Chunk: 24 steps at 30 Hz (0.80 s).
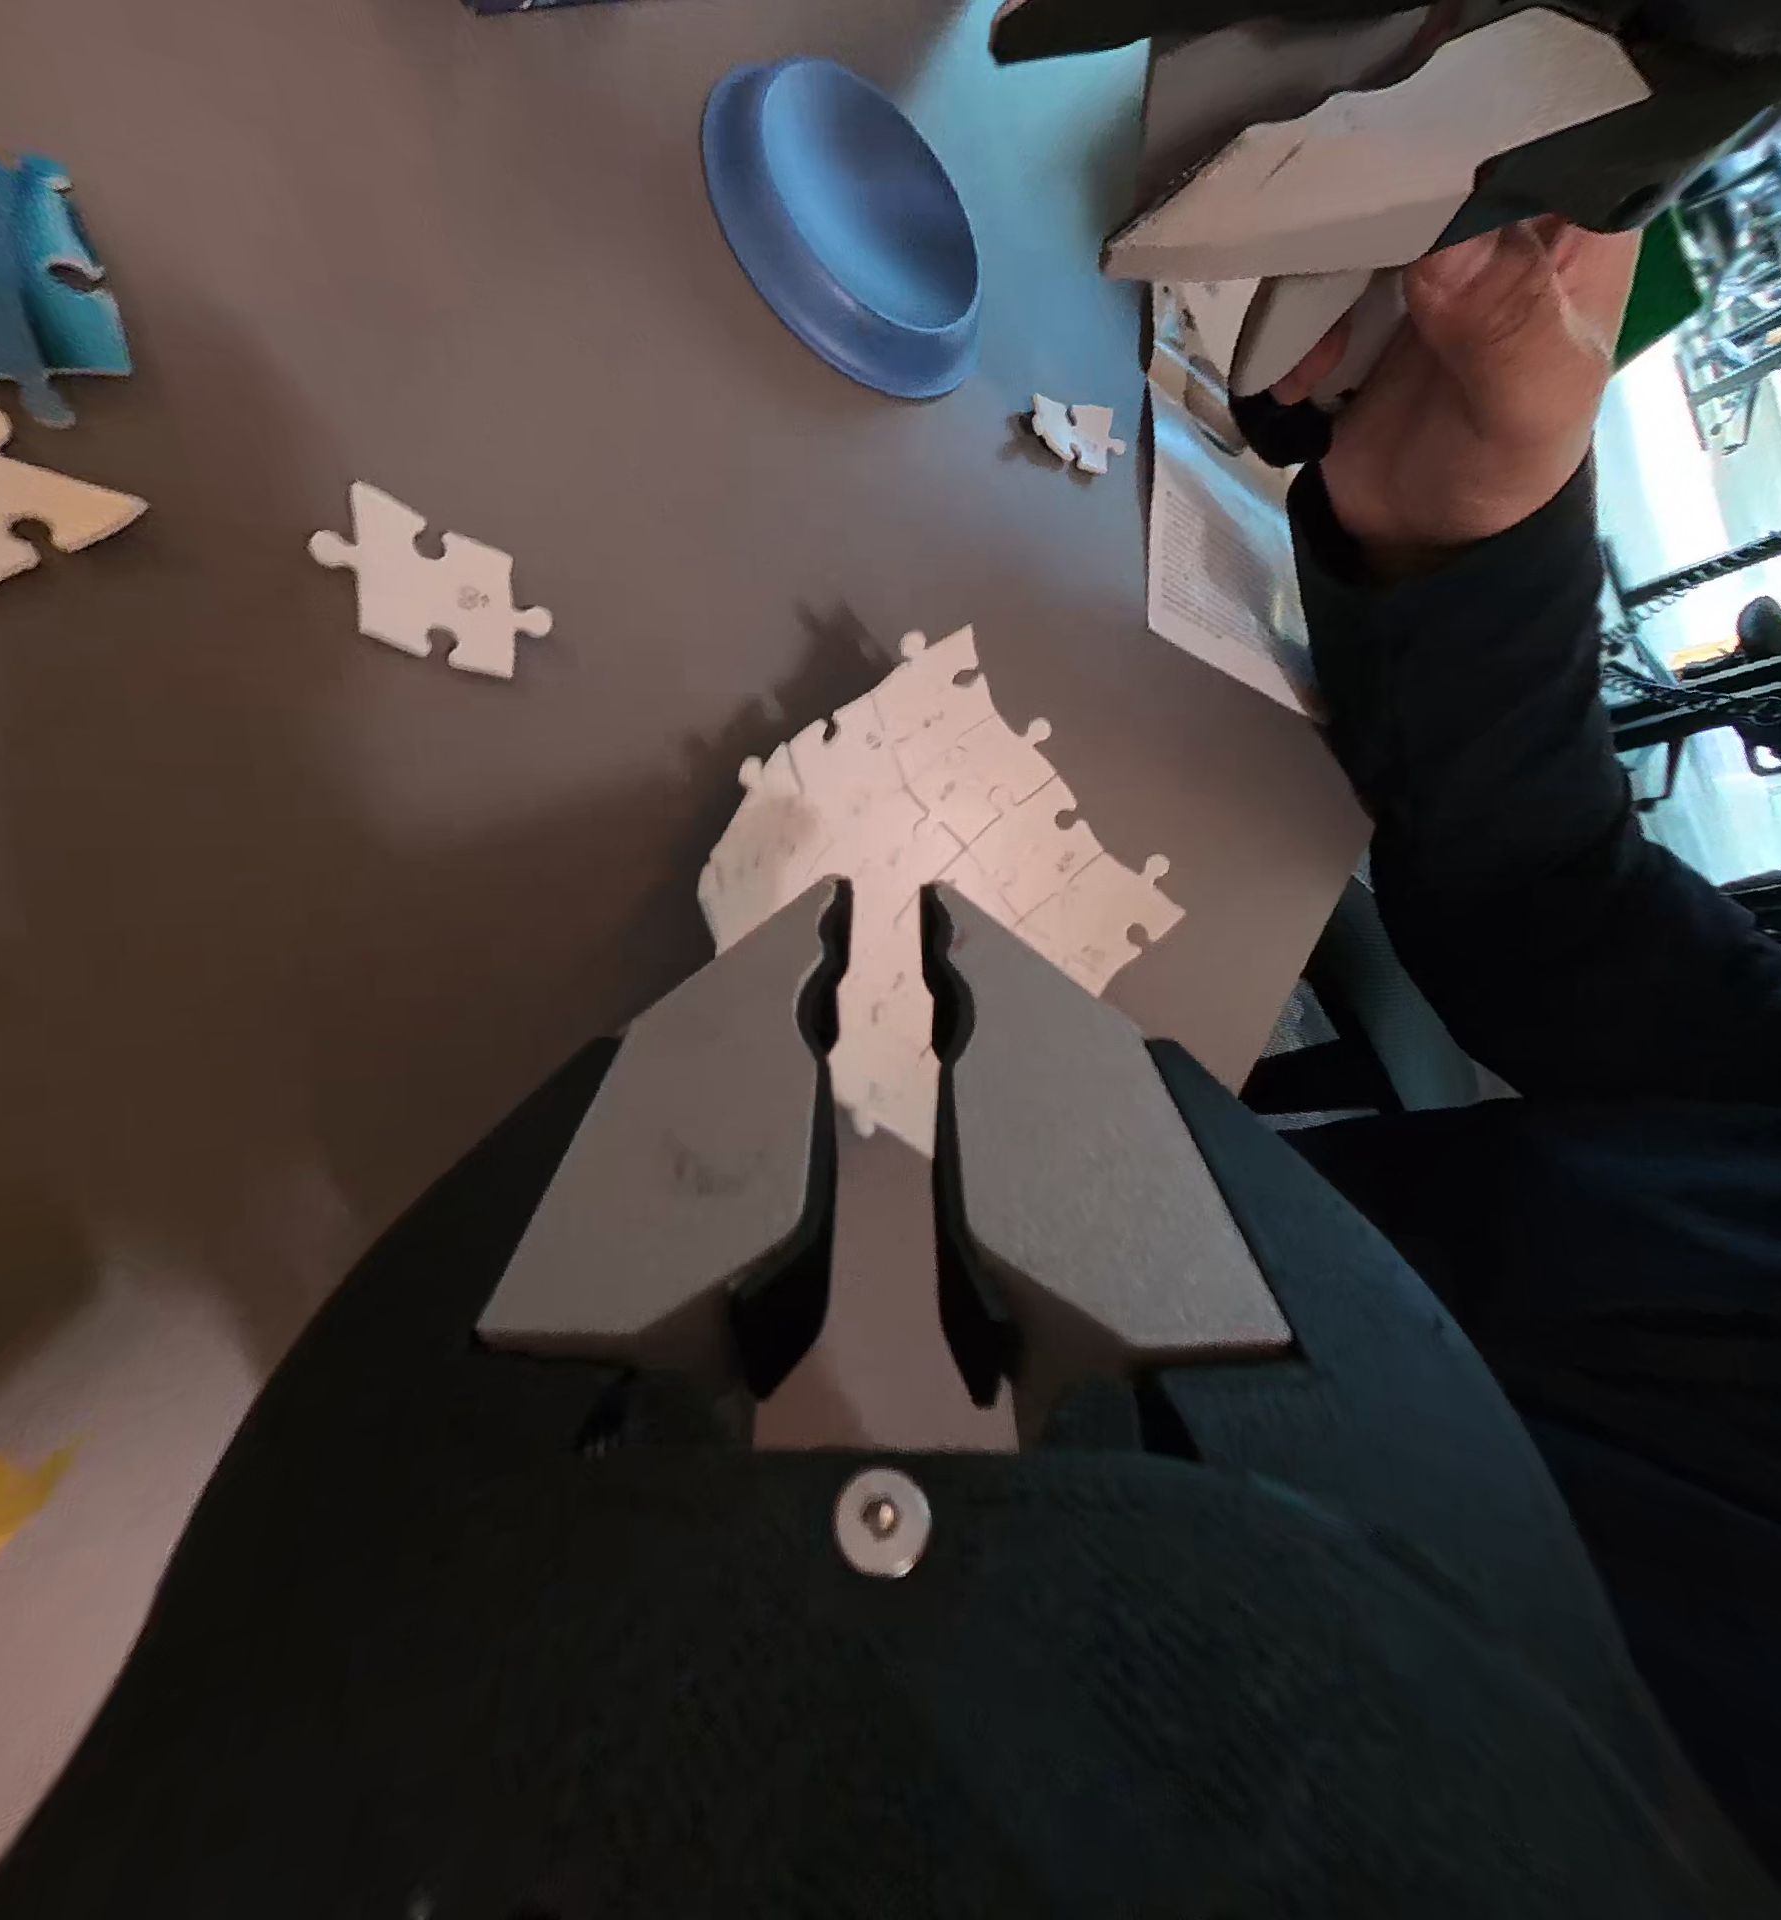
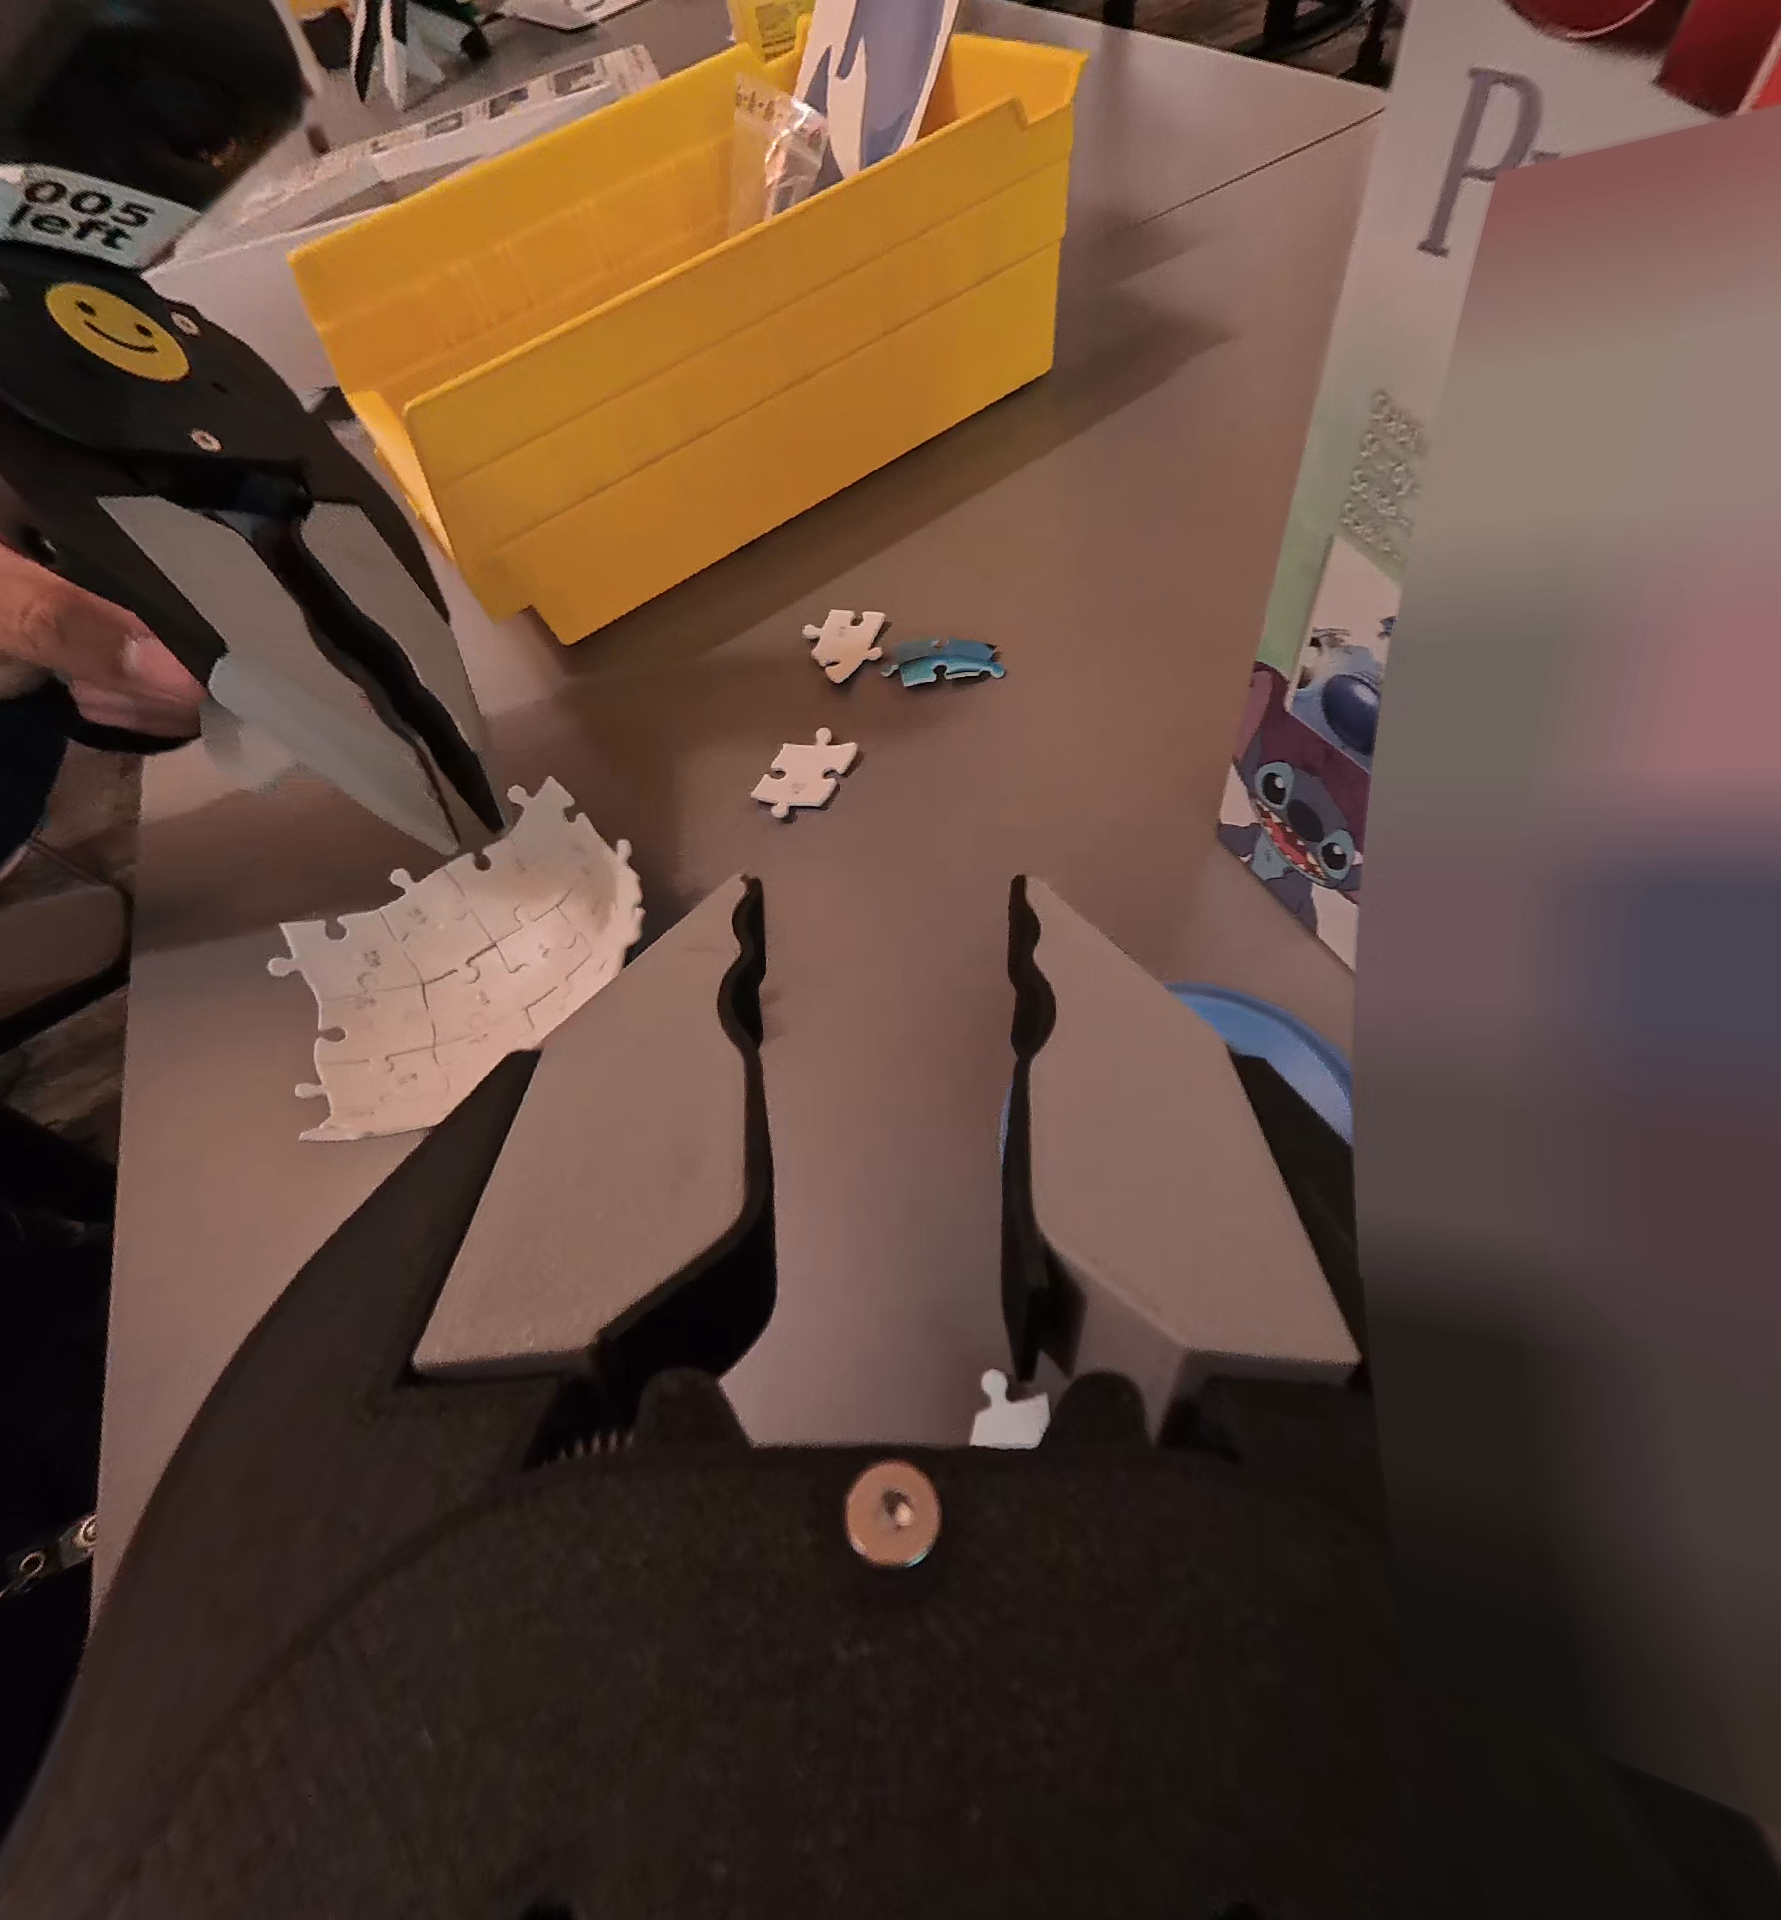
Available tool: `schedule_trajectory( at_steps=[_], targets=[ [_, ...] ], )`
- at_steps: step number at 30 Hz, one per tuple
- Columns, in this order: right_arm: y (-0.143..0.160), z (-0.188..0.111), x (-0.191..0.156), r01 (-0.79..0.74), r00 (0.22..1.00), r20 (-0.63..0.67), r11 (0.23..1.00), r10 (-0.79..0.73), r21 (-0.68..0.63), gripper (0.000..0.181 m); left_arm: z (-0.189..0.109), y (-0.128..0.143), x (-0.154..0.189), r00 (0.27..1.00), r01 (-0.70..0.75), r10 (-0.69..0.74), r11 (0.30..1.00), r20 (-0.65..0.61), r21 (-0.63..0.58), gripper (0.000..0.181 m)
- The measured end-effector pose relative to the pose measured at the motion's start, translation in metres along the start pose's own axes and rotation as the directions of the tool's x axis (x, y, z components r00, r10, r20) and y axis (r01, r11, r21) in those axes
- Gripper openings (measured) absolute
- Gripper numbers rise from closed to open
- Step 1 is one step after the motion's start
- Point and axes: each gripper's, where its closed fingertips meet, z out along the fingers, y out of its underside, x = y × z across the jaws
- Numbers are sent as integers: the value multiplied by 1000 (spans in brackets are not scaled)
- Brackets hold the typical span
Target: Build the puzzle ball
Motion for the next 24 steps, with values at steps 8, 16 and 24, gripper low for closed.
schedule_trajectory(
  at_steps=[8,16,24],
  targets=[
    [3,4,-3,17,1000,-3,1000,-17,-23,43,-11,21,-12,998,62,-62,998,27,15,23],
    [2,3,-3,9,1000,-3,1000,-9,-15,42,20,16,1,994,58,-59,998,-88,-18,0],
    [3,1,-2,10,1000,4,1000,-10,-25,42,50,-2,13,990,27,-34,998,-140,-53,0]
  ],
)
